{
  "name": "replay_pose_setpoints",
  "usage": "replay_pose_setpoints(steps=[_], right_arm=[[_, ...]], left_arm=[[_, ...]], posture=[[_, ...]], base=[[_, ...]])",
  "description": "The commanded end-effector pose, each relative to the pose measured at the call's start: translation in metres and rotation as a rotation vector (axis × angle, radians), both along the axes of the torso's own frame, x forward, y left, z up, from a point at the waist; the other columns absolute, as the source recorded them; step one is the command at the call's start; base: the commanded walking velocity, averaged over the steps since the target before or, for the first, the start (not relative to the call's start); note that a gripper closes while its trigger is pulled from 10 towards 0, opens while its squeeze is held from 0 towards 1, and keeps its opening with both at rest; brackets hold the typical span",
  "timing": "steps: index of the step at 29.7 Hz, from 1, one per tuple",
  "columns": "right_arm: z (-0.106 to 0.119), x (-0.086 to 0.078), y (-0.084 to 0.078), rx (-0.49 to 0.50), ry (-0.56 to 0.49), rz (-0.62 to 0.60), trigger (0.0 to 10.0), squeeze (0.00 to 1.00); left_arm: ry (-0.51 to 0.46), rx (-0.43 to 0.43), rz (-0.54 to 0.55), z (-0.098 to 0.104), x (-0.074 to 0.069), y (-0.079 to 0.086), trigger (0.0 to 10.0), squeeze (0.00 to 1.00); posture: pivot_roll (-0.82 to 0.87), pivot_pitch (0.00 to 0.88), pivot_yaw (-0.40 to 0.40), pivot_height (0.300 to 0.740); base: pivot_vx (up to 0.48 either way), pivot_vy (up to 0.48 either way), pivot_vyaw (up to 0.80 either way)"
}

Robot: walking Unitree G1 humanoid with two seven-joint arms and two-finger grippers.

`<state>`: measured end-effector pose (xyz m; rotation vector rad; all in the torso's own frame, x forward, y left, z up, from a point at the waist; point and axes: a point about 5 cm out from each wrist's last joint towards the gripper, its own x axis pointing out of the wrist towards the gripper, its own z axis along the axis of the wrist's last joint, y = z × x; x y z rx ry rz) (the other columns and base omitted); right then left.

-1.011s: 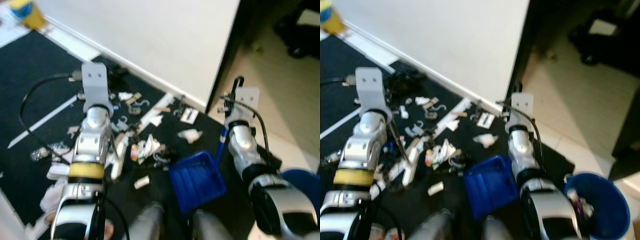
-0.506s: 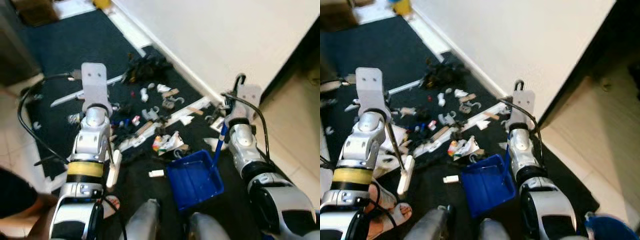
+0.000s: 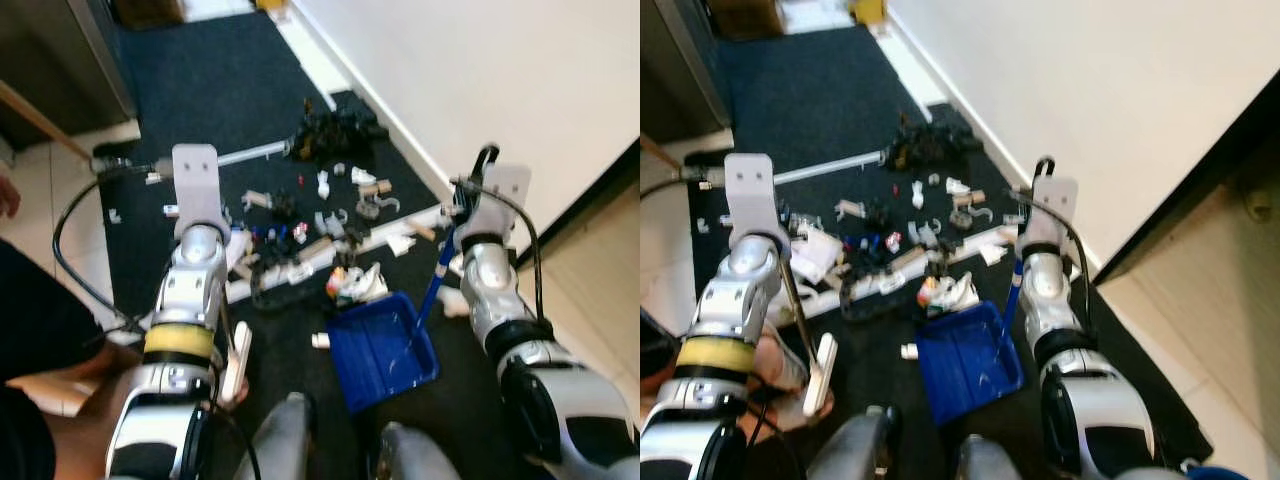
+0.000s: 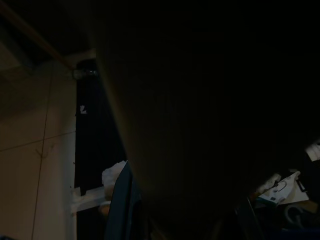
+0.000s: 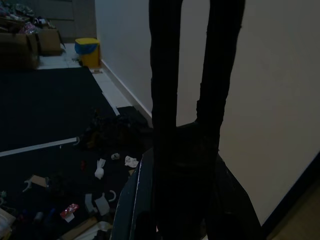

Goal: Sweep floor

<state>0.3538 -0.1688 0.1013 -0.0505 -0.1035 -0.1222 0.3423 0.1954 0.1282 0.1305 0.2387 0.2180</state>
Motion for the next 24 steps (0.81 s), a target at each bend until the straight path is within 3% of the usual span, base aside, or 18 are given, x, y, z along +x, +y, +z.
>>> replay_pose_setpoints(steps=[1,9,24], right_arm=[[0.0,-0.002,-0.006,0.007,-0.014,-0.02,10.0,0.0],[0.0,-0.002,-0.007,0.014,-0.016,-0.019,10.0,0.0],[-0.004,-0.003,-0.004,0.016,-0.002,-0.012,10.0,0.0]], left_arm=[[-0.047,0.001,-0.012,0.008,0.004,-0.006,10.0,0.0],[-0.057,0.016,0.002,0.009,0.005,0.0,10.0,0.0],[-0.05,0.037,-0.007,0.004,0.002,0.006,10.0,0.0]], posture=[[0.1,0.035,-0.029,0.74],[0.1,0.043,-0.033,0.74],[0.1,0.053,-0.039,0.74]], base=[[0.0,-0.48,0.0],[0.0,-0.47,0.0],[0.0,0.0,0.0]])
